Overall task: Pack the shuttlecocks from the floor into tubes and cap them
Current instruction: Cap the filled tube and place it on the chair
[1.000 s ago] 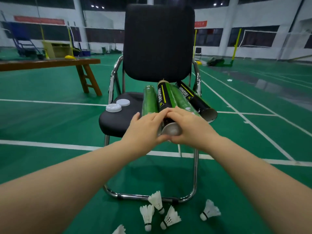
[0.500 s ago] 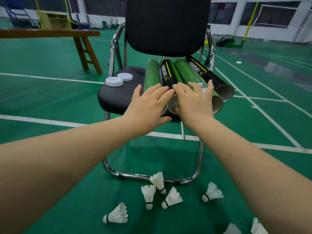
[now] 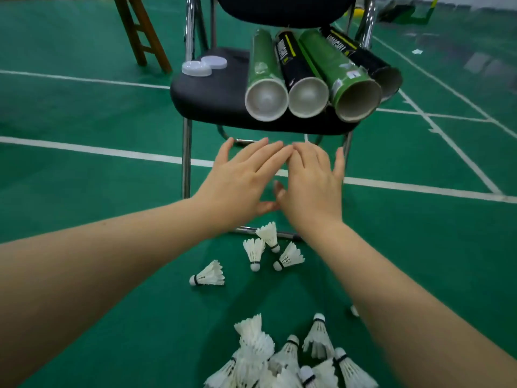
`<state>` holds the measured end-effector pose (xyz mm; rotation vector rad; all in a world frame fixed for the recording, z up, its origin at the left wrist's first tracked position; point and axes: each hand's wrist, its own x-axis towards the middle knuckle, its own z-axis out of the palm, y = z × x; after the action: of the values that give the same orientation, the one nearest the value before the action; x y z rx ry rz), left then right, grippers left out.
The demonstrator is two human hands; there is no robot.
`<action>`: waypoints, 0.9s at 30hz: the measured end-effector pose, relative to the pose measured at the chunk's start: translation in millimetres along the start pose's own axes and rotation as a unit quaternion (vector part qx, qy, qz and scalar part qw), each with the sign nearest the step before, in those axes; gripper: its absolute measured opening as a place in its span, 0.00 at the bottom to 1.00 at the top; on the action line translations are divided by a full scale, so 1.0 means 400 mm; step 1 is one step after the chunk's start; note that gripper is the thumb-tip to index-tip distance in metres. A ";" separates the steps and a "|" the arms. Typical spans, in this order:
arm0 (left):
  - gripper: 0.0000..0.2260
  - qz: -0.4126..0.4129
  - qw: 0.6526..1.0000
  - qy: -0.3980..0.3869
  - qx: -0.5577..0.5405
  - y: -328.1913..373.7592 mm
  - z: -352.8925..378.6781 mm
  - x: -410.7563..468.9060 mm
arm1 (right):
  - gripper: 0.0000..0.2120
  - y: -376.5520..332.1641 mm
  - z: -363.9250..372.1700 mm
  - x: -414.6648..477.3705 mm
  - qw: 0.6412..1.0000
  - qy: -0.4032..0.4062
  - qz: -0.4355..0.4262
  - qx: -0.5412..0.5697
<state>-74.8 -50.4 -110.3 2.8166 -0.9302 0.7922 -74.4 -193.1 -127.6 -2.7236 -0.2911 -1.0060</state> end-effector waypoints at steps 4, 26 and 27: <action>0.34 -0.043 0.996 -0.067 -0.043 0.032 0.050 -0.116 | 0.25 -0.045 0.042 -0.115 0.996 -0.086 0.002 0.029; 0.41 -0.056 0.998 0.027 0.012 0.009 -0.046 0.201 | 0.42 0.173 -0.062 0.281 0.986 -0.016 0.092 -0.137; 0.41 -0.058 0.998 0.022 0.015 0.011 -0.047 0.205 | 0.41 0.181 -0.057 0.285 0.985 -0.030 0.099 -0.135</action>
<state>-29.7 -93.8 -53.9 2.8351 -0.7464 0.8569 15.3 -256.1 -45.9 -2.9522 0.1150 -0.9718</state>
